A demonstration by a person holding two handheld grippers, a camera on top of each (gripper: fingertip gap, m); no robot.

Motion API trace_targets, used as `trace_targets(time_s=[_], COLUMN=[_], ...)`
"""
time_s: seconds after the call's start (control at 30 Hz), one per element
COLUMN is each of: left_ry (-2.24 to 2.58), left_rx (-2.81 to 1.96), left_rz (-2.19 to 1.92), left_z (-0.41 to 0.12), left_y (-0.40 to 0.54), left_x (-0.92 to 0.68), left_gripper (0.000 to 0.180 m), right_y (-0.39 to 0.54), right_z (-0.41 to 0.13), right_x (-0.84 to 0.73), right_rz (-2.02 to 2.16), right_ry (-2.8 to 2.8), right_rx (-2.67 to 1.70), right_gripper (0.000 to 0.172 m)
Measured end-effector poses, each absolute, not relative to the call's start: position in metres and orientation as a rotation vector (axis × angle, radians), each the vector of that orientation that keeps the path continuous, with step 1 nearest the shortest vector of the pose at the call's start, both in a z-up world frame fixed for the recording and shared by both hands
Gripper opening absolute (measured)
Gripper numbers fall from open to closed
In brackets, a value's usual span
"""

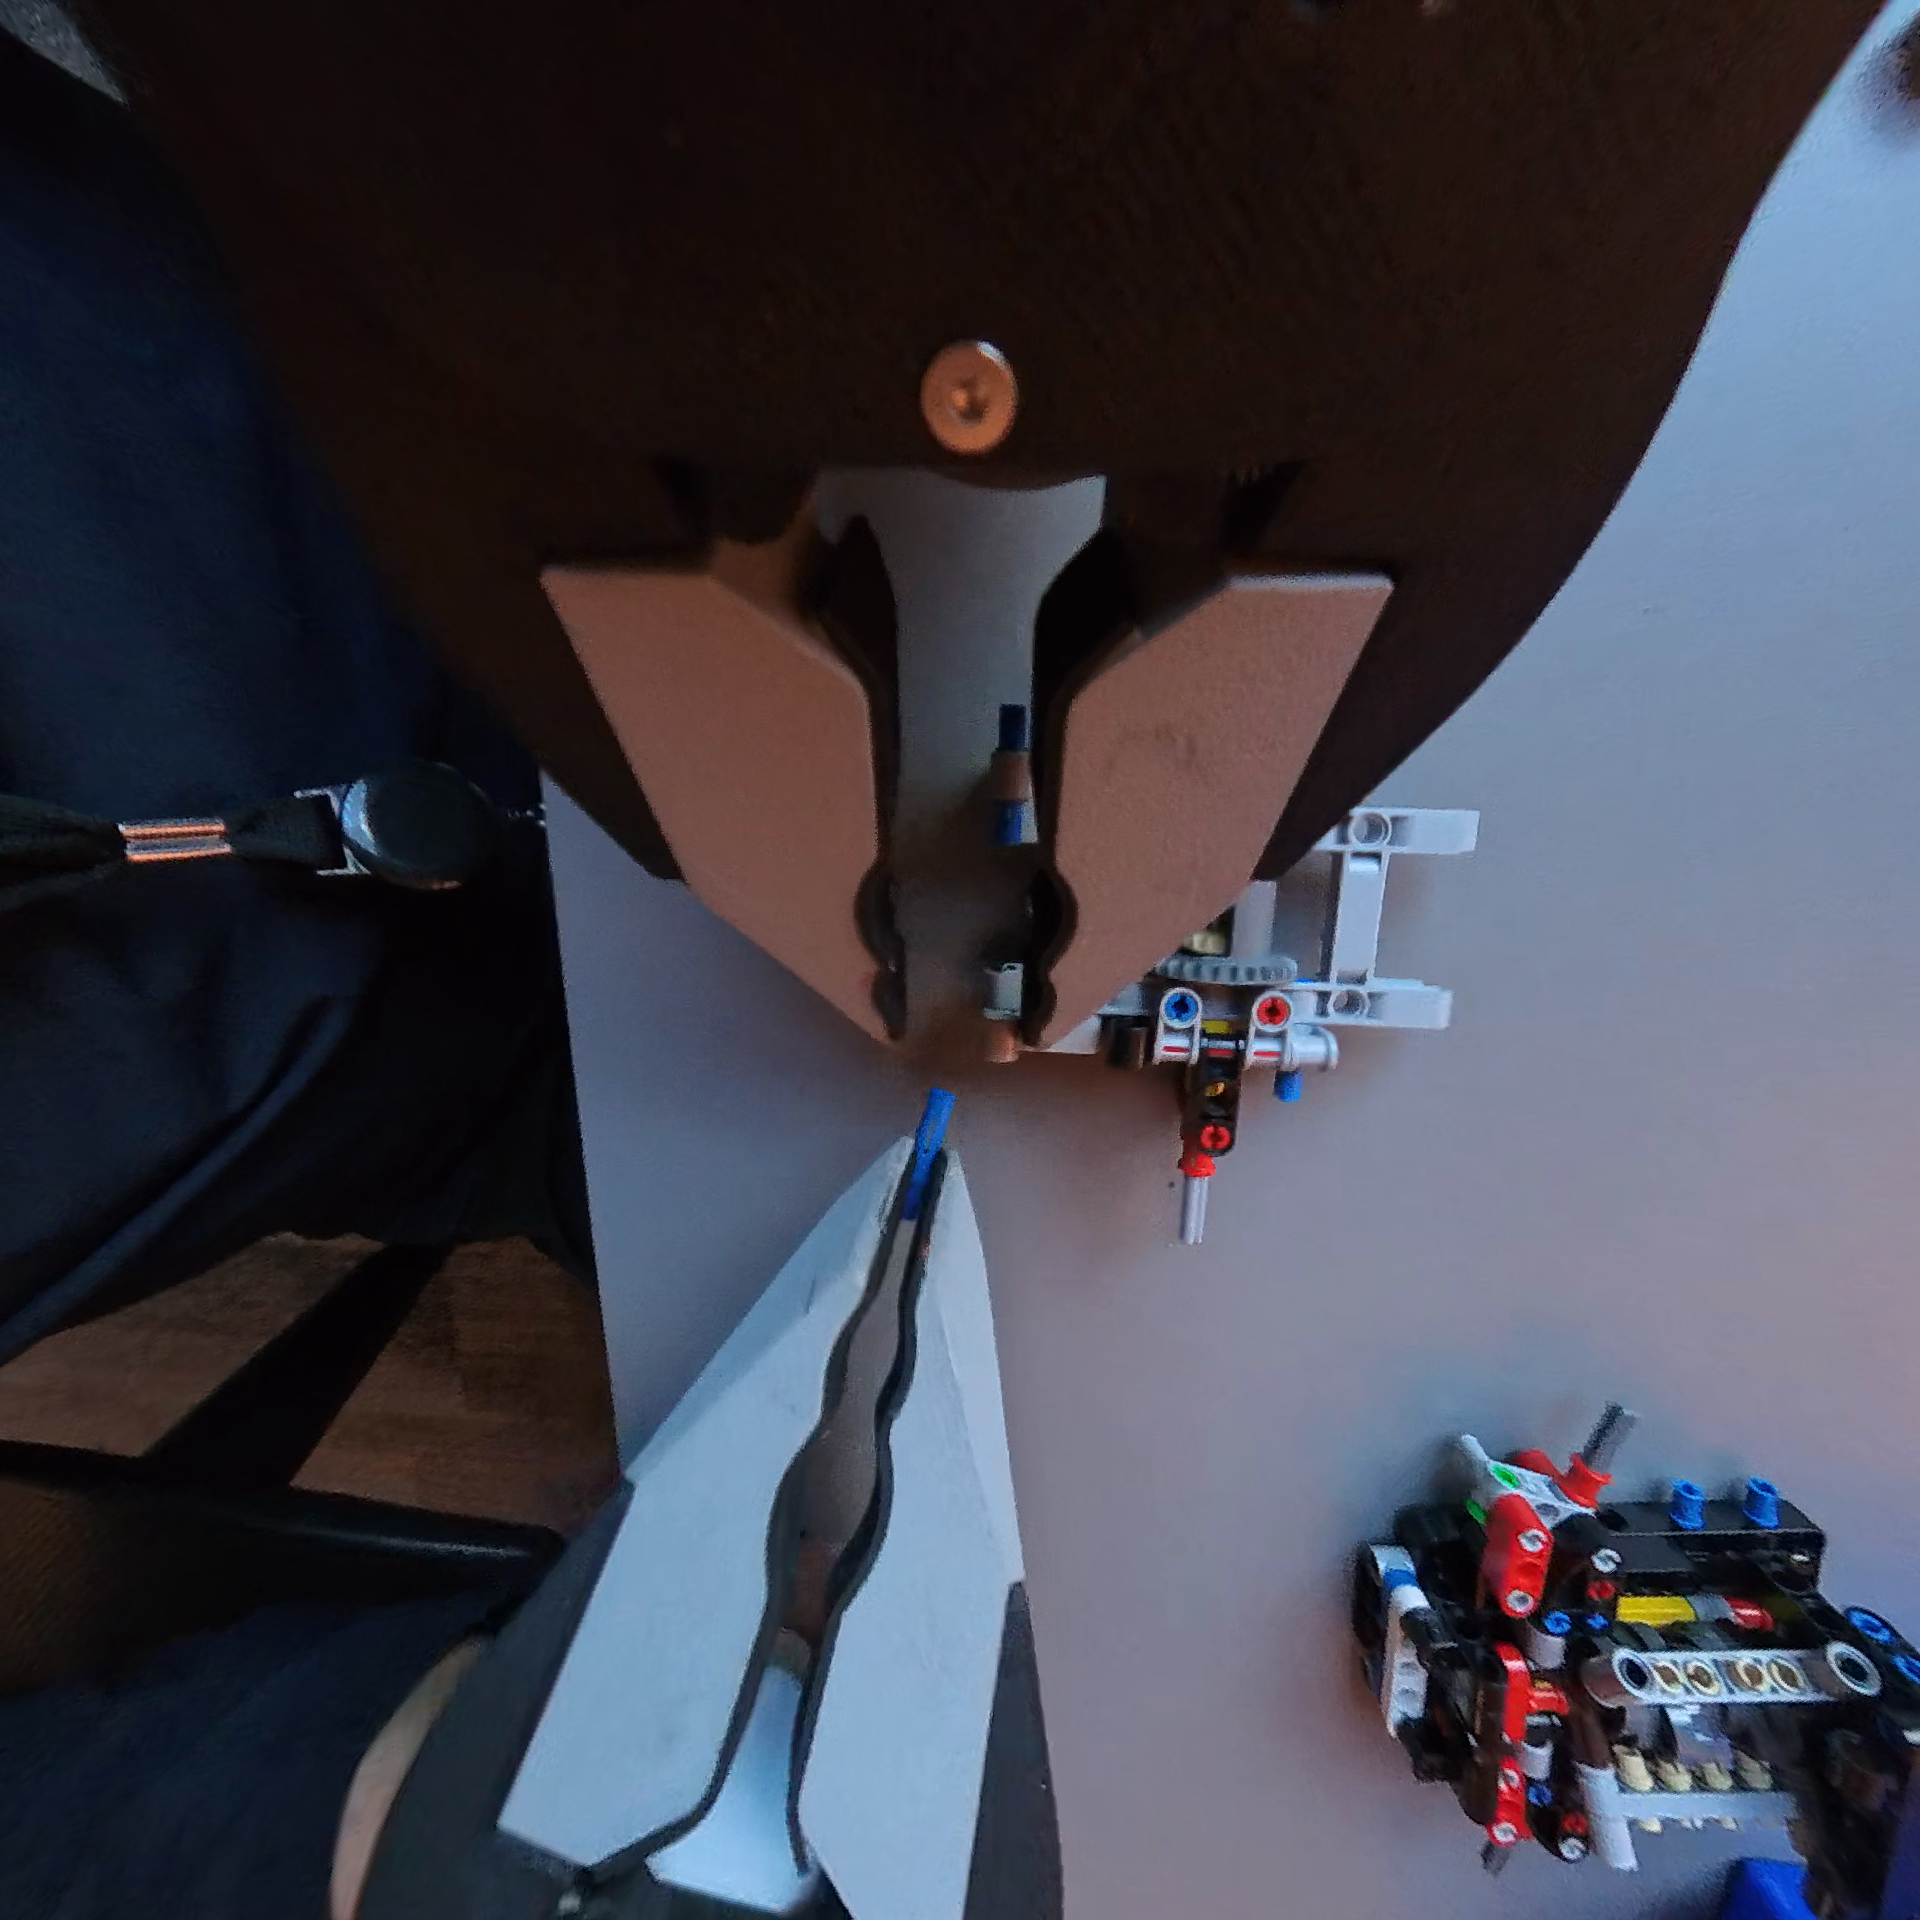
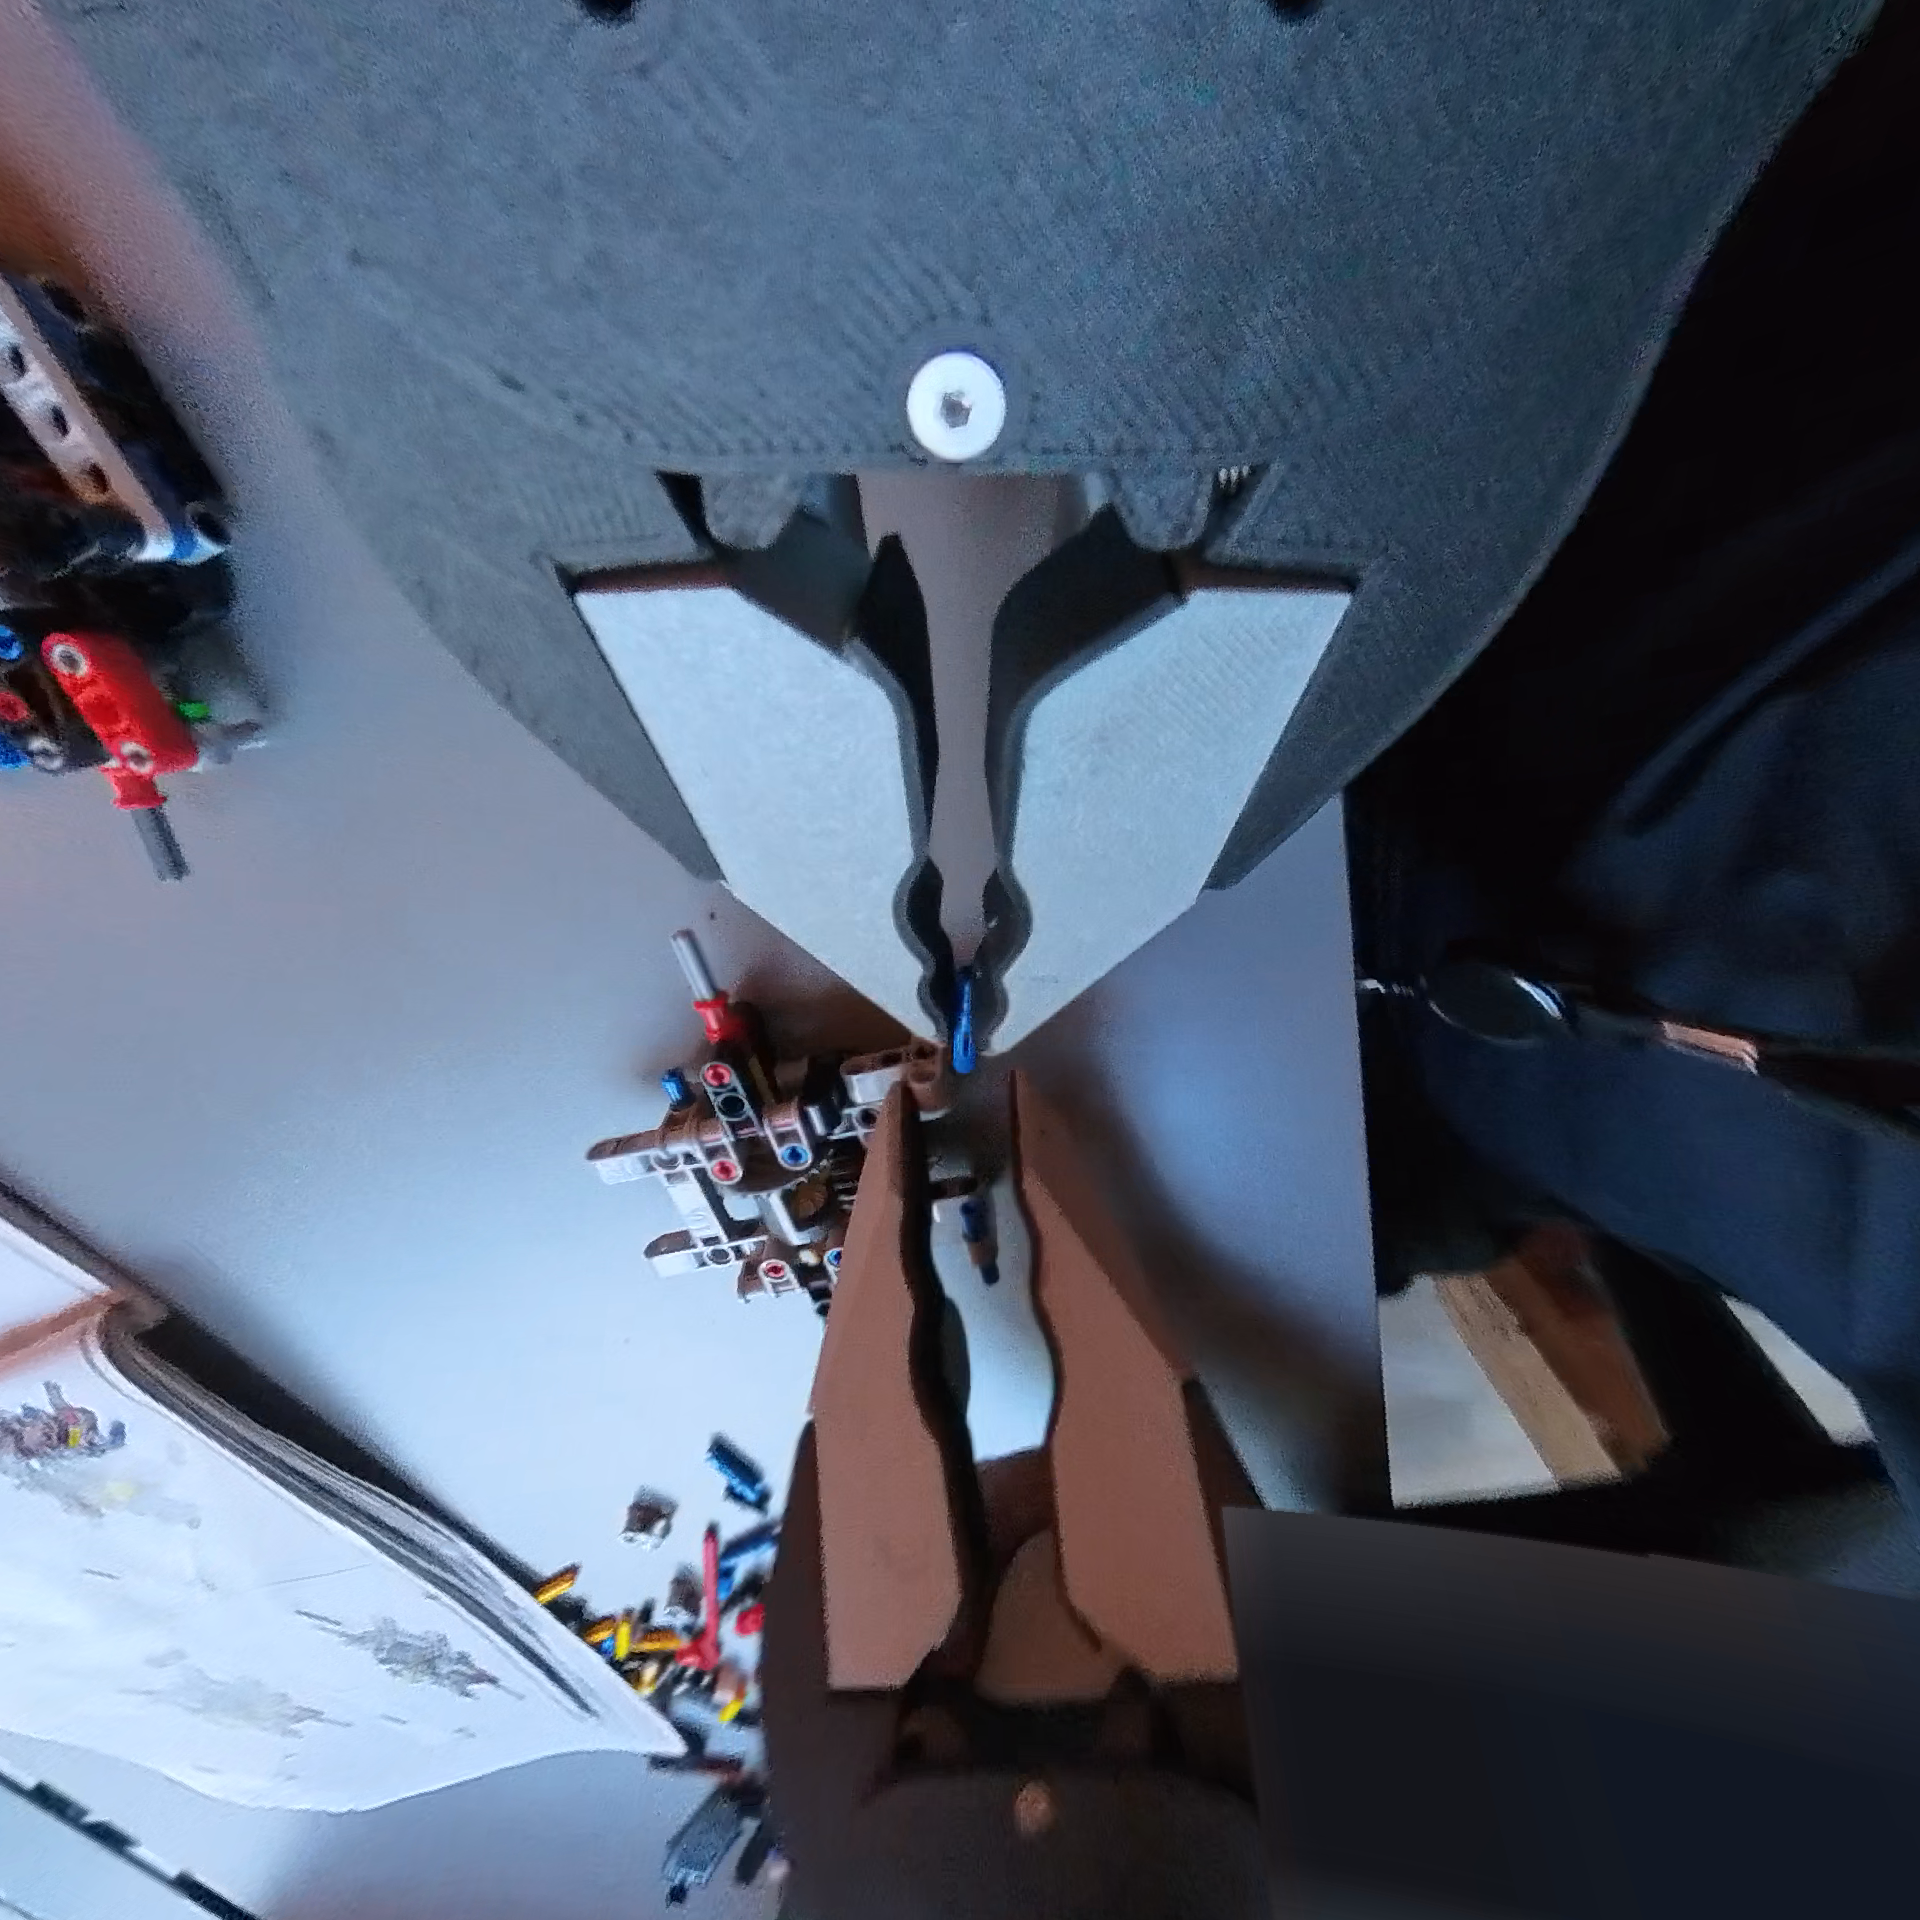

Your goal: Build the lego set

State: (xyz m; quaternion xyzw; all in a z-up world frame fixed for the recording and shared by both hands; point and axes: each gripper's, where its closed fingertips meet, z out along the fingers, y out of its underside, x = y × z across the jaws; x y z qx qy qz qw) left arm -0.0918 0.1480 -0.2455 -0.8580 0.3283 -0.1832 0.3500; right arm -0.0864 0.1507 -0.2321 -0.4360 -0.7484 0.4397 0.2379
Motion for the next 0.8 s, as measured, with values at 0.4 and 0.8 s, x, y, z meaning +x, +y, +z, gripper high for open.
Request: trace_targets(time_s=[0.4, 0.8], left_ry=[0.945, 1.023], left_rx=[-2.135, -2.121], left_rz=[-0.391, -0.375], left_z=[-0.236, -0.239], left_y=[0.148, 0.143], left_x=[-0.077, -0.071], left_gripper=[0.003, 0.002], right_y=[0.142, 0.138], right_z=[-0.224, -0.228], right_x=[-0.086, -0.078], right_rz=[1.322, 1.195], right_ry=[-2.036, -2.140], right_rx=[-1.201, -1.053], right_gripper=[0.000, 0.004])
